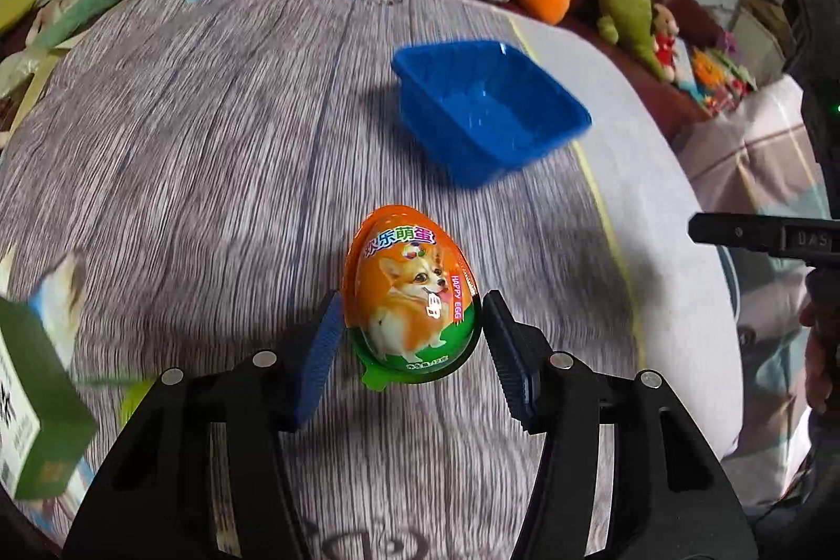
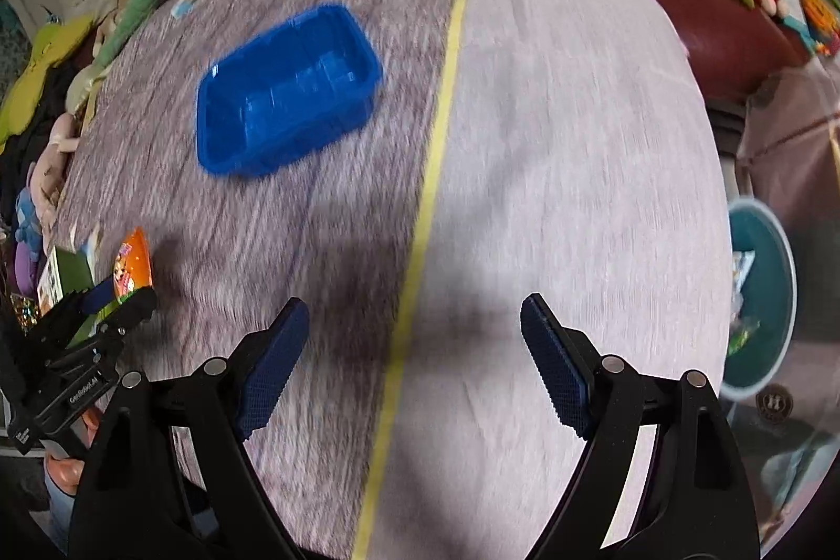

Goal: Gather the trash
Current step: 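Grasp the orange egg candy with the left gripper while the right grasps the blue tray, then carry the orange egg and blue tray over the teal wastebasket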

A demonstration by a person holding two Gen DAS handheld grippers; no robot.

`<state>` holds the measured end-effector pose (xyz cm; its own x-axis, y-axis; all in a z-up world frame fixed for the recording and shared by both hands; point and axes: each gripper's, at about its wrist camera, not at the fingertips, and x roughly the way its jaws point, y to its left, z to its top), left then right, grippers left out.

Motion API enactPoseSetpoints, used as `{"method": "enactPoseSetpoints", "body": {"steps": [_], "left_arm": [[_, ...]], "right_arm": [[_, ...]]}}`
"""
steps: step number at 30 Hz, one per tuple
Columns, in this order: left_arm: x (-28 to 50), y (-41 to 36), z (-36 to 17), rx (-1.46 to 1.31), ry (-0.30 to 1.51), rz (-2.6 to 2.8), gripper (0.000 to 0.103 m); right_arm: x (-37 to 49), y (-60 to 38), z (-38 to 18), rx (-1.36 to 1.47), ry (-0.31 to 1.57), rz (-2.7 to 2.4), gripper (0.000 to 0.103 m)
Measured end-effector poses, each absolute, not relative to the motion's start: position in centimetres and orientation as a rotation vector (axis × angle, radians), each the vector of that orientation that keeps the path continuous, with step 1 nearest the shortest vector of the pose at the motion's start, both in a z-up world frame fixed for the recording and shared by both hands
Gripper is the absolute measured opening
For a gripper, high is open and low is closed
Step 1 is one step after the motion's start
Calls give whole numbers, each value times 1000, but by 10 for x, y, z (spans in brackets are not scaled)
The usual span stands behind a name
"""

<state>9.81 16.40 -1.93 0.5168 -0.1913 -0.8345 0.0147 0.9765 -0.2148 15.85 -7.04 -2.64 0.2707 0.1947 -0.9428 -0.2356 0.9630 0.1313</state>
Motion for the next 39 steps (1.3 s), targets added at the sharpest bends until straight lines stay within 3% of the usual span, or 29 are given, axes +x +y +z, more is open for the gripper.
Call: {"method": "enactPoseSetpoints", "body": {"steps": [10, 13, 19, 20, 21, 22, 23, 39], "left_arm": [[135, 177, -23, -243, 1018, -124, 56], [142, 177, -30, -250, 1029, -127, 56], [152, 182, -39, -264, 1049, -114, 56], [153, 183, -40, -267, 1052, -112, 56], [154, 184, -42, -269, 1055, -108, 56], [155, 184, -42, -271, 1056, -107, 56], [155, 184, -43, -273, 1058, -106, 56], [158, 105, -19, -179, 1045, -221, 56]], "right_arm": [[239, -39, -17, -11, 1173, 337, 79], [256, -25, -26, -19, 1176, 371, 65], [283, -2, -55, -38, 1221, 414, 59], [285, 1, -59, -49, 1221, 418, 52], [286, 3, -61, -59, 1221, 420, 38], [287, 5, -65, -87, 1221, 414, 17], [286, 6, -68, -114, 1219, 410, 13], [248, -99, -4, -95, 1015, 244, 11]]}}
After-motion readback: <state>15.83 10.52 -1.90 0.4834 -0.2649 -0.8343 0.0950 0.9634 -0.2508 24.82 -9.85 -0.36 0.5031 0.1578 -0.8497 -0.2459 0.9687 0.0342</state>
